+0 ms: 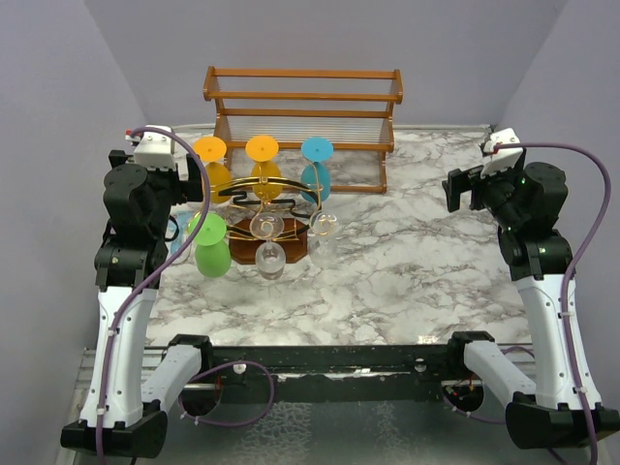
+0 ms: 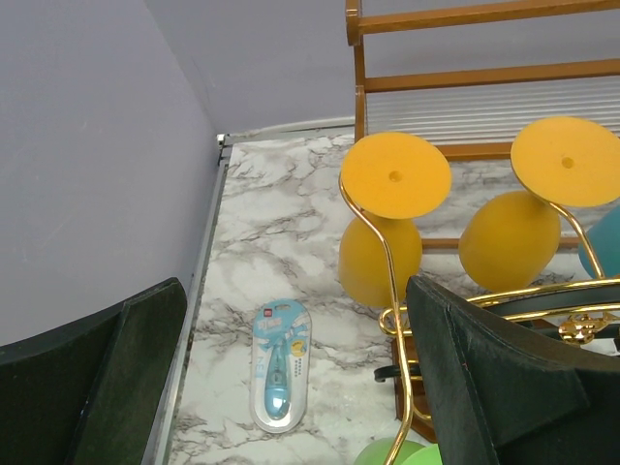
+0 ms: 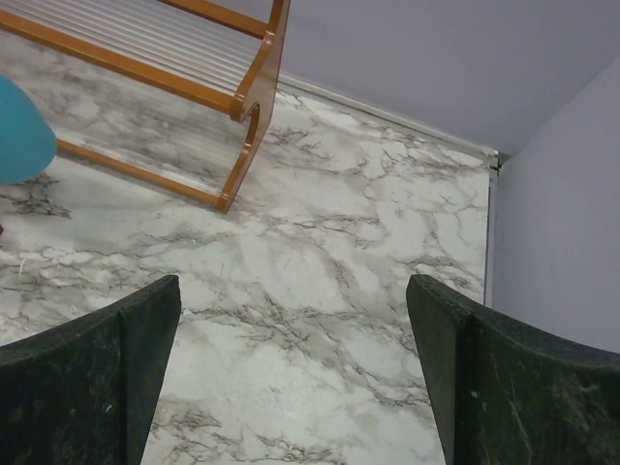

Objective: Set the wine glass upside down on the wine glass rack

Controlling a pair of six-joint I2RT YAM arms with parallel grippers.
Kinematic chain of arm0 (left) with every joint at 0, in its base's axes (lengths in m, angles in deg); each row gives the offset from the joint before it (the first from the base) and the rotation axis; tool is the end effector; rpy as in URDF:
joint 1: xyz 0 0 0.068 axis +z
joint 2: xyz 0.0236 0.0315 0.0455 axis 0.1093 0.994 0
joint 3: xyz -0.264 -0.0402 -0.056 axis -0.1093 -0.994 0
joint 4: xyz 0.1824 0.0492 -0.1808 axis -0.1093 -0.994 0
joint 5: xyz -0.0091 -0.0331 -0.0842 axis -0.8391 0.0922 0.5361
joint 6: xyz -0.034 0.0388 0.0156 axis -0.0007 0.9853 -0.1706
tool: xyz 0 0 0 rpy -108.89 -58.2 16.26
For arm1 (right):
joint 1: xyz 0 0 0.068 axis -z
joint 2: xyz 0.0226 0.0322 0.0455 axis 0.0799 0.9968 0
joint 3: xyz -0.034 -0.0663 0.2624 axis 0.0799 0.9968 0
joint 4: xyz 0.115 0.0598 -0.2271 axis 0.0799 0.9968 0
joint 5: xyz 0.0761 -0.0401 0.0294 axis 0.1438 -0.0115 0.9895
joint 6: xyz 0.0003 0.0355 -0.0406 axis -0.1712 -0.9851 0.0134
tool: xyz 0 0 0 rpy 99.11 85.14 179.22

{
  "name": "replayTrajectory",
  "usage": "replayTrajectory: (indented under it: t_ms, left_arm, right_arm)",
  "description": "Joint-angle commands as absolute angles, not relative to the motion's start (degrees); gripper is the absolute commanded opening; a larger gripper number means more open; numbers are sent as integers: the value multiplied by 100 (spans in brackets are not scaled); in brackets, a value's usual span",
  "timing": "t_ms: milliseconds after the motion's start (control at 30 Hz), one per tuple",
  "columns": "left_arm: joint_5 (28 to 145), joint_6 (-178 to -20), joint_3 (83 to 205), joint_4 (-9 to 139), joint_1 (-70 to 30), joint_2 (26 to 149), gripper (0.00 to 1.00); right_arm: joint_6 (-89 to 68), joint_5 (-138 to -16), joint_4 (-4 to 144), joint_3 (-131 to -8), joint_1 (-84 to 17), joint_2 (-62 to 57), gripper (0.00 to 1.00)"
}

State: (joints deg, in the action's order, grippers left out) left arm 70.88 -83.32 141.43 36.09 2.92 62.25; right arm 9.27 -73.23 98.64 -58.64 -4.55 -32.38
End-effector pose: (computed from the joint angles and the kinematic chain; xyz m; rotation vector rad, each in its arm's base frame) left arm 0.1694 -0.0053 0.4411 0.0131 1.6958 0.1202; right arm 0.1851 0.0069 0.4038 -0.3413 1.8111 0.0287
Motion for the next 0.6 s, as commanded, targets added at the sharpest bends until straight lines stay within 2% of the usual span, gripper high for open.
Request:
replayTrajectory:
  t_ms: [0,567]
  left_arm:
    - [7223,-8412,14281,3623,337,6213,99]
    - [7306,-8423,14277,3629,337,6258,99]
  right_arm:
    - [984,-7263,9835,-5974,-422,-3249,100]
    - [1031,-7247,9862,-5965,-415,-3288,100]
